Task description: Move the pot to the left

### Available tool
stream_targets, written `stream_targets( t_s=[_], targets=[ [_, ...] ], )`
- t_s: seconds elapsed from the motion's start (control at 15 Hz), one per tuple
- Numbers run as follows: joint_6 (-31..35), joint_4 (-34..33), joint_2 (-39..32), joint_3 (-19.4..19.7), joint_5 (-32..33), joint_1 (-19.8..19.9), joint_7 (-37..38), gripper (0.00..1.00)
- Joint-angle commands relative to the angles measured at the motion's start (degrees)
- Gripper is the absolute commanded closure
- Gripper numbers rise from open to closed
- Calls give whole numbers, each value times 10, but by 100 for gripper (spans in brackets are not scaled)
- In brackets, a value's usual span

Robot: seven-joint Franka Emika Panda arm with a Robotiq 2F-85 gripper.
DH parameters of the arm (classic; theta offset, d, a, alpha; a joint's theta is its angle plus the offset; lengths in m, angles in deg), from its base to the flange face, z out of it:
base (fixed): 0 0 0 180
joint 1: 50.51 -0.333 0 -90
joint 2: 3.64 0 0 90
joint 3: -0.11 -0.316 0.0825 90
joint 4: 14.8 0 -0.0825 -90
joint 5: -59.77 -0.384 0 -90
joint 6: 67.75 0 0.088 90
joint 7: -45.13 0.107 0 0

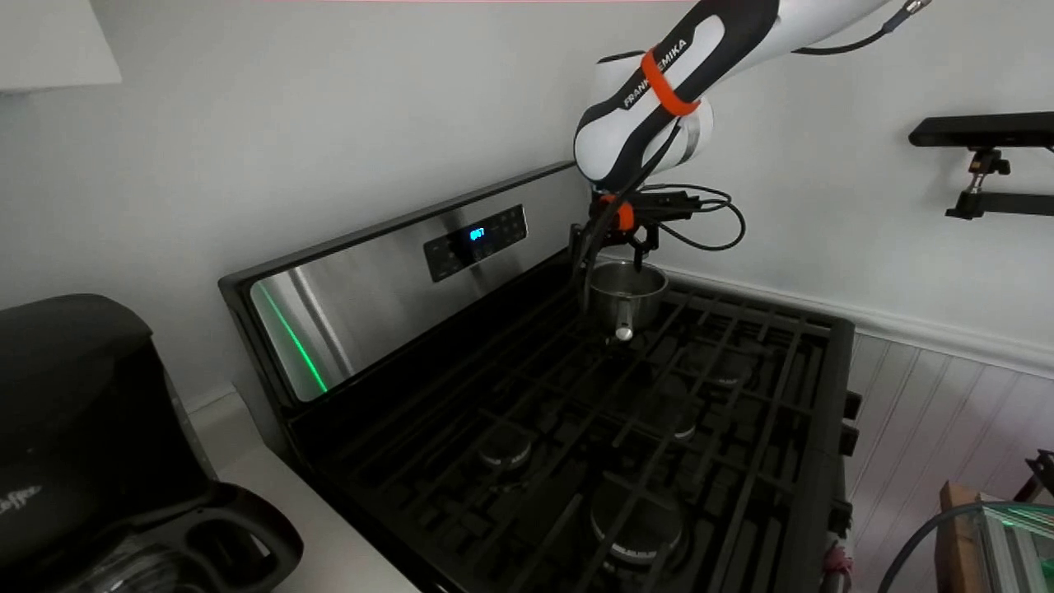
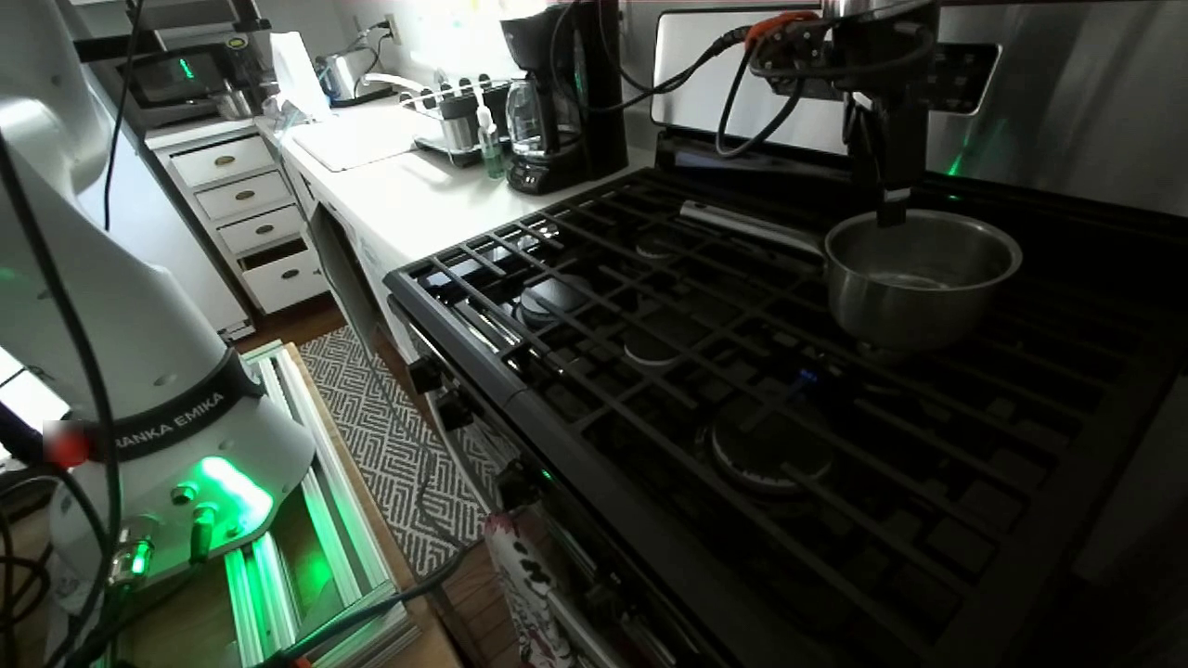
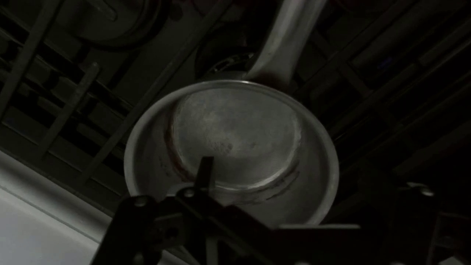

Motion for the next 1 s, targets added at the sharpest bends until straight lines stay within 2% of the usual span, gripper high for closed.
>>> stream_targets(
  t_s=[0.0,0.4,0.47,0.6,0.67,0.93],
  targets=[
    [-39,-65,-45,9,-39,-2,-32,0],
    [-61,-108,-81,6,-71,0,-45,0],
    [-64,-113,-87,5,-74,1,-47,2],
    [-67,-122,-95,4,-79,1,-50,16],
    [-69,-125,-98,3,-81,2,-52,31],
    [-76,-136,-109,3,-86,2,-58,59]
  ],
)
